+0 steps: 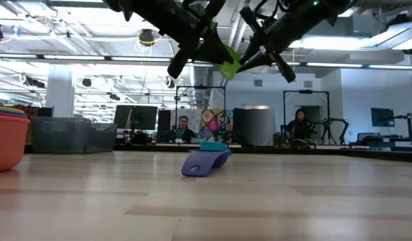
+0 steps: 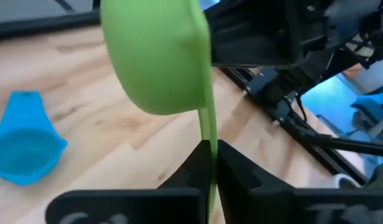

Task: Nest measuring cups in basket
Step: Stack the light green measuring cup on top of the yellow measuring cup

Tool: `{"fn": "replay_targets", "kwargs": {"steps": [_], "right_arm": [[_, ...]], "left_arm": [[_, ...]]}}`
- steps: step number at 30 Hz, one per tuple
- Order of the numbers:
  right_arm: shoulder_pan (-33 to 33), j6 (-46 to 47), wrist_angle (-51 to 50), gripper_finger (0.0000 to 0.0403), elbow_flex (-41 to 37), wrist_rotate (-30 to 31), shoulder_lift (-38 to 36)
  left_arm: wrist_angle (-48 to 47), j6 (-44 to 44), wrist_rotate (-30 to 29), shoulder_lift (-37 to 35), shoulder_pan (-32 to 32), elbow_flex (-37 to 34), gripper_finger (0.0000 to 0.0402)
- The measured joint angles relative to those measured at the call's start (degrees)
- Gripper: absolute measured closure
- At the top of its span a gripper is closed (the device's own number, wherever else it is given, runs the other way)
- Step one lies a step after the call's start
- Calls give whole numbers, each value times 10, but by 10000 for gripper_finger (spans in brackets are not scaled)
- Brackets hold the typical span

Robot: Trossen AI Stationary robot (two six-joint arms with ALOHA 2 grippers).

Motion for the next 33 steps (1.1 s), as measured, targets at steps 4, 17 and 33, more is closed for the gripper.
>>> {"fn": "replay_targets", "kwargs": {"steps": [4,17,33], "right_arm": [[-12,-21,-1,342,0,-36,-2],[-17,-127,11,289,0,-75,-6],[-23,-87,21,257,0,-62,2]], "left_arm": [[-56,-75,13,-24,-3,0,400],[-435,-392,23,-206,-232,0,401],[-442,-776,-200,-273,-600,-152,401]]}}
